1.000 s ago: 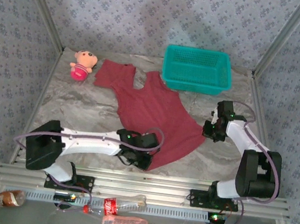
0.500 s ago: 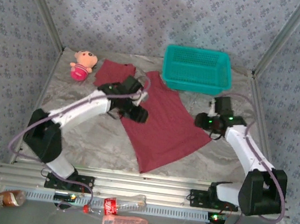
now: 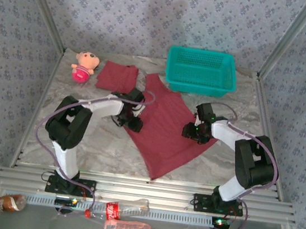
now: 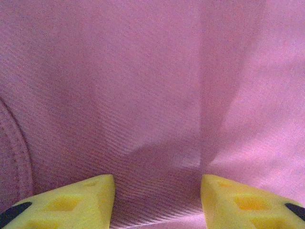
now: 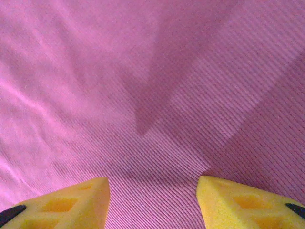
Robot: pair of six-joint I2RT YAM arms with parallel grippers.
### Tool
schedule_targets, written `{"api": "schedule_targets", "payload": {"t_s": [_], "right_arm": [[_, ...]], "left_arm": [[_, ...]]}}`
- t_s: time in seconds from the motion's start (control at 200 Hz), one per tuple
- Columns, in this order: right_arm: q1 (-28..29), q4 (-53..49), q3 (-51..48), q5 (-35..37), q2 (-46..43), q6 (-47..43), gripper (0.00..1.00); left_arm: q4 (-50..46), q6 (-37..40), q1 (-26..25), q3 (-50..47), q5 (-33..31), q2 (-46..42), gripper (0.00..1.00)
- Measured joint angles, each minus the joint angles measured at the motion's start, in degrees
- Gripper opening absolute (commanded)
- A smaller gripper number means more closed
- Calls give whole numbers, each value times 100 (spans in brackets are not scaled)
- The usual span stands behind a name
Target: Fold and stack the tank tops
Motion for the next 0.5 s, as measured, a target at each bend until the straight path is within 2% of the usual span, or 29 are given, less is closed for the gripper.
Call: {"api": "schedule_targets", "payload": {"t_s": [0.195, 0.365, 0.5], "right_arm": [[-590, -332, 503, 68, 409, -450, 55], [-933, -756, 1392, 223, 1069, -979, 56], [-1047, -1073, 2297, 304, 1742, -1381, 56]], "left_arm": [[63, -1036, -815, -636, 79, -579, 51], [466, -2229, -1718, -898, 114, -706, 52], [603, -2811, -2118, -820, 107, -684, 53]]}}
